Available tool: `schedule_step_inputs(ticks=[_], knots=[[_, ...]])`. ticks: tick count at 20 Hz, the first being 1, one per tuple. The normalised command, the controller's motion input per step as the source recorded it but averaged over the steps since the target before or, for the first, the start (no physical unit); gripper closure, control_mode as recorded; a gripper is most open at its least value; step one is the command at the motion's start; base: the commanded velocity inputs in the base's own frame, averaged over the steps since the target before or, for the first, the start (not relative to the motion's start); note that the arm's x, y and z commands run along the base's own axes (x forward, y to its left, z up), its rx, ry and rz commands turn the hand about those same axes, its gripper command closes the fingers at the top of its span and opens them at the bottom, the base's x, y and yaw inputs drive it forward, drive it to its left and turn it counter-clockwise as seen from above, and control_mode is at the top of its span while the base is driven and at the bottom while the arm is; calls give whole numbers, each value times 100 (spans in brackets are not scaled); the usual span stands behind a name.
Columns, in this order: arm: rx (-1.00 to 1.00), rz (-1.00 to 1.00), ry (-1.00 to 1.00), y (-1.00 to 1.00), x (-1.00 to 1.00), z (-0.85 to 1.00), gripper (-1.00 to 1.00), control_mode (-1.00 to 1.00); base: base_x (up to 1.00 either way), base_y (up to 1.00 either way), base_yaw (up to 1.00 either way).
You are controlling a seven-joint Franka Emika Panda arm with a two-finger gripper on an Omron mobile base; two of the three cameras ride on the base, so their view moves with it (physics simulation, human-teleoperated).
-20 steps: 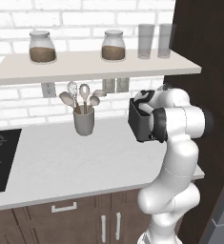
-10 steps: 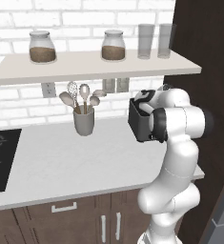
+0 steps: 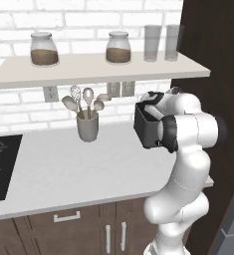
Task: Start the toaster. Once the lever pops up, take the bread to the plate on the dining counter.
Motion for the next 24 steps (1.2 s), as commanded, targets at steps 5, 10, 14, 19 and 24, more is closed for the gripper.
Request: schedule_step_inputs(ticks=[5, 10, 14, 19, 24], knots=[[0, 3, -13, -2, -19, 27, 100, -100, 0, 0, 0], [-2, 7, -5, -15, -29, 31, 100, -100, 0, 0, 0], [-5, 12, 0, -23, -46, 35, 100, -100, 0, 0, 0], [-7, 17, -2, -10, -71, 27, 100, -100, 0, 0, 0], [-2, 13, -1, 0, -77, 35, 100, -100, 0, 0, 0]])
